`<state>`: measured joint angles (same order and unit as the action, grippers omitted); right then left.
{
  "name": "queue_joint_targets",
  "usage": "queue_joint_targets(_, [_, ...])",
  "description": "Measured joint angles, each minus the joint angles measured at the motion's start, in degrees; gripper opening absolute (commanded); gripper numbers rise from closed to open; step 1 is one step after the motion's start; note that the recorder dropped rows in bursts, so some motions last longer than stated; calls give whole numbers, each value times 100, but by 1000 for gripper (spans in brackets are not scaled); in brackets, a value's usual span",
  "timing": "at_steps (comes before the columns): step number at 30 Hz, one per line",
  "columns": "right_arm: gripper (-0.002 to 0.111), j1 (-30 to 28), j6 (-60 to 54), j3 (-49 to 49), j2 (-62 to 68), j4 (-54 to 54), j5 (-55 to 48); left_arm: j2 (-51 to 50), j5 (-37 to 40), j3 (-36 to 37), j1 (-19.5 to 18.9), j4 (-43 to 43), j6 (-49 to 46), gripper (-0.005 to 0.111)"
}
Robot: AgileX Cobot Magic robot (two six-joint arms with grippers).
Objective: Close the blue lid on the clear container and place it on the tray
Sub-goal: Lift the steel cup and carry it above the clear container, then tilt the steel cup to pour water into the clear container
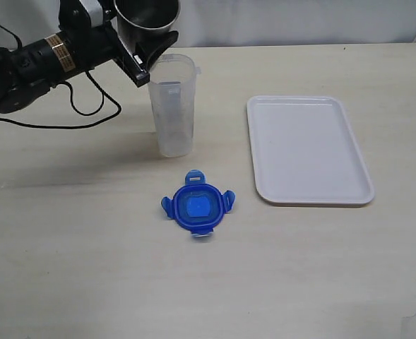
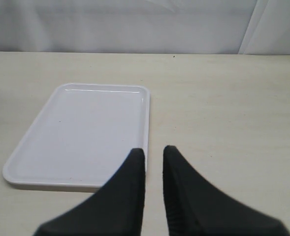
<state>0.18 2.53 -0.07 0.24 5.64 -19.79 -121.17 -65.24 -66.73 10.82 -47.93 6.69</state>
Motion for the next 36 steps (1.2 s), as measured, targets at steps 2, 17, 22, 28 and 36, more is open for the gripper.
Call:
queue_joint_targets(2, [14, 0, 0, 0, 0, 0, 0, 0, -12, 0, 0, 0, -43, 0])
queue_joint_targets(17, [14, 0, 0, 0, 0, 0, 0, 0, -35, 0, 0, 15, -184, 0])
queue_joint_targets(22, [14, 0, 0, 0, 0, 0, 0, 0, -35, 0, -12, 27, -173, 0])
queue_joint_targets(28, [14, 0, 0, 0, 0, 0, 0, 0, -35, 0, -126, 134, 57, 0])
queue_joint_targets(36, [14, 0, 0, 0, 0, 0, -11, 0, -35, 0, -146, 253, -80, 0])
